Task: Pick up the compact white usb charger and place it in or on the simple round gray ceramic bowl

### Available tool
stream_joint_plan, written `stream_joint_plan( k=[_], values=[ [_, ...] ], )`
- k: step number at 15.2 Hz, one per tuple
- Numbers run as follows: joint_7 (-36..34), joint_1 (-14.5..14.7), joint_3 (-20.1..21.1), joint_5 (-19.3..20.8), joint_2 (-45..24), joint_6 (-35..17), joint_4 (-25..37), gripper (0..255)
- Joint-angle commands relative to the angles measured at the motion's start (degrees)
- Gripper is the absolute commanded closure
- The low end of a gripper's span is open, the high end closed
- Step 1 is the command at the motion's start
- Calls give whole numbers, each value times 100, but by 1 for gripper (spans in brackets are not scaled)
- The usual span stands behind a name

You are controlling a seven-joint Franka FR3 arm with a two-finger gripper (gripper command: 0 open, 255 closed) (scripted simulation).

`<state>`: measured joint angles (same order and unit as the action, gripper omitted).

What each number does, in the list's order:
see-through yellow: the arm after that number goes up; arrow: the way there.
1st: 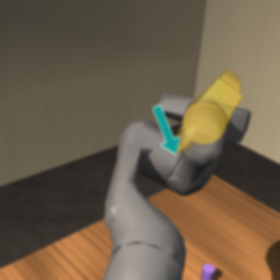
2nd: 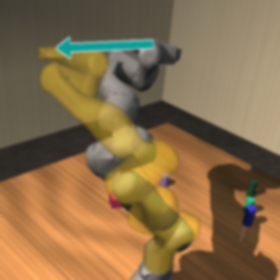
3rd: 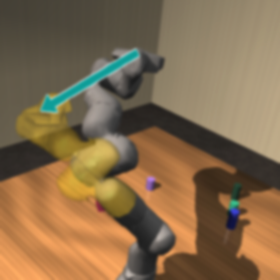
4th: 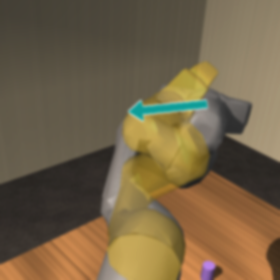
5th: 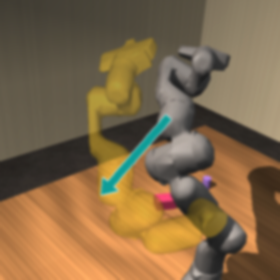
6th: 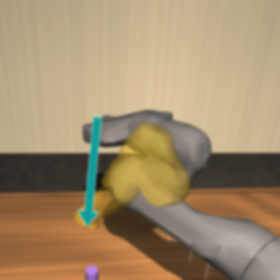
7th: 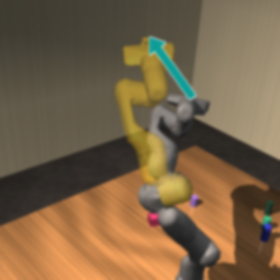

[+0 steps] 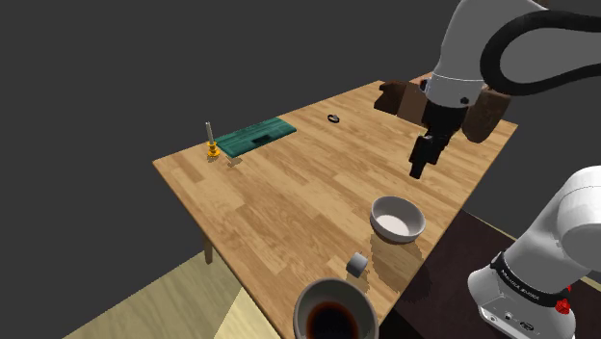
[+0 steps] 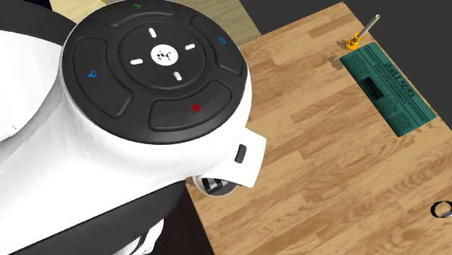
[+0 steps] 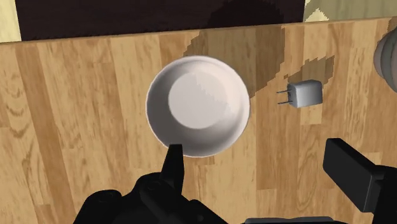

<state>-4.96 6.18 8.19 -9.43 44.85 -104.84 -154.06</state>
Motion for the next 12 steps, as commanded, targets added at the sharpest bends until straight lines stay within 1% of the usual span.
stream_joint_plan(
  k=[1,6,9,12],
  values=[
    [-116,121,220,-120,-125,-454,-250,0],
    [-469,428,827,-409,-714,-1607,-656,0],
    [-711,556,1223,-525,-1252,-2359,-782,0],
    [-1011,602,1643,-529,-1918,-3140,-816,0]
  ],
)
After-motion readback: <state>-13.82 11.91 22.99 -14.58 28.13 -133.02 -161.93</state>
